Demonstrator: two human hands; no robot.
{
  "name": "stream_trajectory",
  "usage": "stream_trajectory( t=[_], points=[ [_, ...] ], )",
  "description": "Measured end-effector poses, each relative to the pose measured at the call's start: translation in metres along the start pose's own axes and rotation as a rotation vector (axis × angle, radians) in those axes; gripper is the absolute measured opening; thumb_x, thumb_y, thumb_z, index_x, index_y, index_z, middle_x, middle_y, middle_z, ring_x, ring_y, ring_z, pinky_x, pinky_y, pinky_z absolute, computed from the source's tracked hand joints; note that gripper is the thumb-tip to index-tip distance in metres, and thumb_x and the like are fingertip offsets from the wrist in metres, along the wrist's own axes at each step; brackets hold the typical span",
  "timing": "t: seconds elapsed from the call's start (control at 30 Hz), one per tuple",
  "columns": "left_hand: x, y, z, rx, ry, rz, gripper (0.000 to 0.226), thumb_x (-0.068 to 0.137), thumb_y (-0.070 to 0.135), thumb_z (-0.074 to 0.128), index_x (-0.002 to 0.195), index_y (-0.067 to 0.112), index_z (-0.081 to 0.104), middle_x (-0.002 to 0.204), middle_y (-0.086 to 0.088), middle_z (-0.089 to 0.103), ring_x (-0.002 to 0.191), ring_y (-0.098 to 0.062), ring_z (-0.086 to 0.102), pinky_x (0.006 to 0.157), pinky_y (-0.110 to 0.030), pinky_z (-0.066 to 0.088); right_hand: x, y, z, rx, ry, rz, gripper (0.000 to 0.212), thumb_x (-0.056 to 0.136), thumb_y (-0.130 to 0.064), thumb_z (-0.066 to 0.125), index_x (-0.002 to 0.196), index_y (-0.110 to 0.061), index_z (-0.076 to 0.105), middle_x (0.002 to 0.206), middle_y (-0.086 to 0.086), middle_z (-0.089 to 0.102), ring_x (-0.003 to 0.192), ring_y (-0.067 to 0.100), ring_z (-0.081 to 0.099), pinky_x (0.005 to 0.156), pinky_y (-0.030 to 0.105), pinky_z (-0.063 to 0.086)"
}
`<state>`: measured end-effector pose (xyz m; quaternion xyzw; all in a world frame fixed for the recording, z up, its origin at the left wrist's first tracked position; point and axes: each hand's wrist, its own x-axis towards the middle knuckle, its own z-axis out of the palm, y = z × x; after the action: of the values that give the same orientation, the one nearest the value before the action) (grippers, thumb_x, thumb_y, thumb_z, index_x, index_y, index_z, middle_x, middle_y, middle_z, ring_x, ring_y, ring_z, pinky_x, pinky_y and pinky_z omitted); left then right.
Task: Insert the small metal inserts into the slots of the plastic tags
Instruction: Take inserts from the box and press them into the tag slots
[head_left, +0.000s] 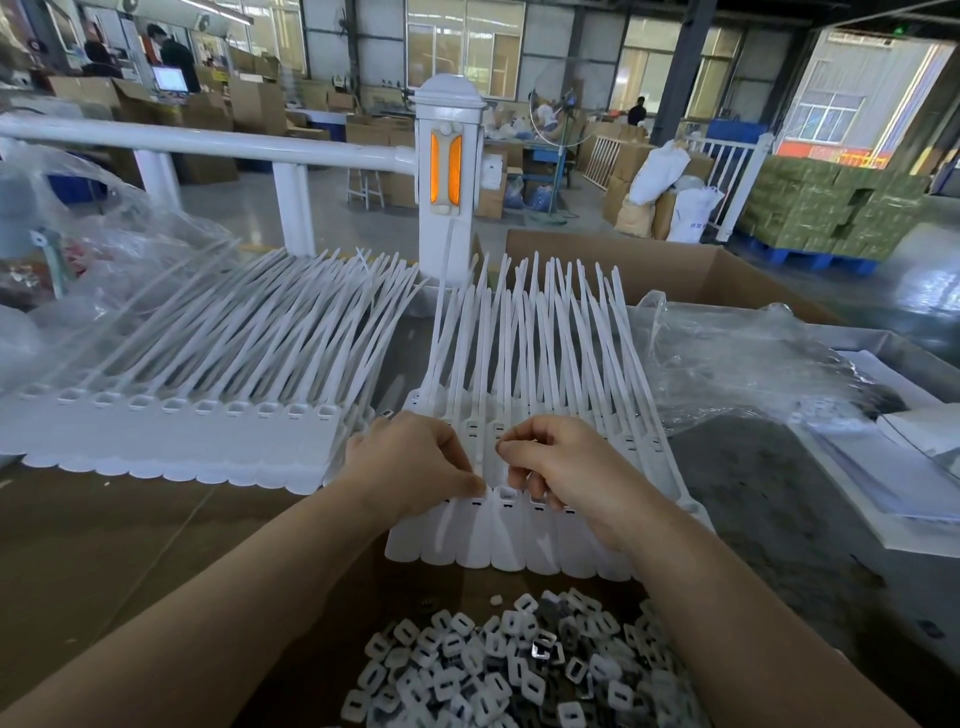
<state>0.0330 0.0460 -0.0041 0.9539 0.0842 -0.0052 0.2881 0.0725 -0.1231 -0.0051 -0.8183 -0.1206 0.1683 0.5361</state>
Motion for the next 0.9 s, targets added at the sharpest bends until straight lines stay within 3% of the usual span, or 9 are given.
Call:
stream_trajectory(
  t=[0.13,0.3,0.4,0.47,0.57,0.63,0.77,0.9],
  points=[
    [0.000,-0.002,0.003,0.033,0.013,-0.018,0.025,0.072,0.054,0.078,0.074,0.035,0.062,0.087,0.011,0.055,0.106,-0.021,0.054,0.102,-0.049,0.042,0.001,0.000,0.001,-0.016,0.004,-0.002,0.007,0.097,-0.020,0.062,0.101,-0.018,0.067,0.062,-0.007,0.067,0.050,0.004,0.053,0.045,0.016,0.041],
    [-0.001,-0.003,0.005,0.116,0.076,0.021,0.026,0.075,0.058,0.073,0.072,0.039,0.056,0.095,0.012,0.047,0.108,-0.015,0.042,0.106,-0.045,0.034,0.000,0.000,-0.001,0.001,0.000,-0.006,0.007,0.097,-0.020,0.061,0.099,-0.017,0.068,0.064,-0.006,0.068,0.051,0.004,0.055,0.048,0.017,0.045],
    [-0.008,-0.001,0.004,0.164,0.114,0.209,0.020,0.082,0.049,0.070,0.076,0.043,0.052,0.097,0.016,0.046,0.105,-0.009,0.039,0.100,-0.035,0.034,-0.001,-0.001,-0.003,0.032,-0.004,0.007,0.009,0.097,-0.019,0.061,0.100,-0.014,0.068,0.065,-0.004,0.068,0.053,0.007,0.056,0.050,0.019,0.046],
    [-0.015,0.003,0.001,0.170,0.131,0.452,0.014,0.084,0.042,0.072,0.082,0.044,0.059,0.098,0.020,0.049,0.100,-0.004,0.042,0.097,-0.030,0.037,-0.001,-0.002,-0.004,0.051,-0.005,0.013,0.010,0.098,-0.020,0.061,0.101,-0.013,0.068,0.068,0.000,0.070,0.054,0.008,0.059,0.051,0.019,0.047],
    [-0.030,0.016,-0.002,-0.008,-0.092,0.760,0.008,0.079,0.033,0.080,0.083,0.034,0.072,0.091,0.019,0.062,0.094,-0.003,0.054,0.084,-0.013,0.038,-0.001,-0.001,-0.005,0.067,-0.004,0.019,0.011,0.097,-0.021,0.062,0.099,-0.014,0.069,0.083,0.011,0.075,0.066,0.019,0.069,0.060,0.028,0.055],
    [-0.039,0.025,0.000,-0.074,-0.289,0.830,0.007,0.079,0.028,0.079,0.086,0.029,0.077,0.088,0.019,0.065,0.090,-0.004,0.060,0.076,-0.008,0.039,0.000,0.001,-0.007,0.103,-0.008,0.009,0.011,0.094,-0.020,0.066,0.095,-0.011,0.071,0.074,0.007,0.071,0.060,0.014,0.064,0.058,0.028,0.052],
    [-0.045,0.030,0.004,-0.042,-0.470,0.838,0.012,0.084,0.023,0.076,0.095,0.023,0.079,0.079,0.024,0.058,0.077,0.010,0.057,0.071,-0.003,0.037,0.001,0.002,-0.007,0.112,-0.021,0.030,0.010,0.093,-0.020,0.066,0.094,-0.011,0.070,0.067,0.000,0.069,0.052,0.008,0.058,0.049,0.020,0.044],
    [-0.044,0.030,0.003,-0.026,-0.487,0.740,0.017,0.081,0.023,0.079,0.098,0.026,0.078,0.079,0.028,0.058,0.077,0.014,0.056,0.072,-0.002,0.038,0.003,0.002,-0.008,0.099,-0.018,0.030,0.010,0.093,-0.021,0.066,0.094,-0.012,0.071,0.068,0.000,0.070,0.054,0.008,0.059,0.051,0.020,0.045]
  ],
)
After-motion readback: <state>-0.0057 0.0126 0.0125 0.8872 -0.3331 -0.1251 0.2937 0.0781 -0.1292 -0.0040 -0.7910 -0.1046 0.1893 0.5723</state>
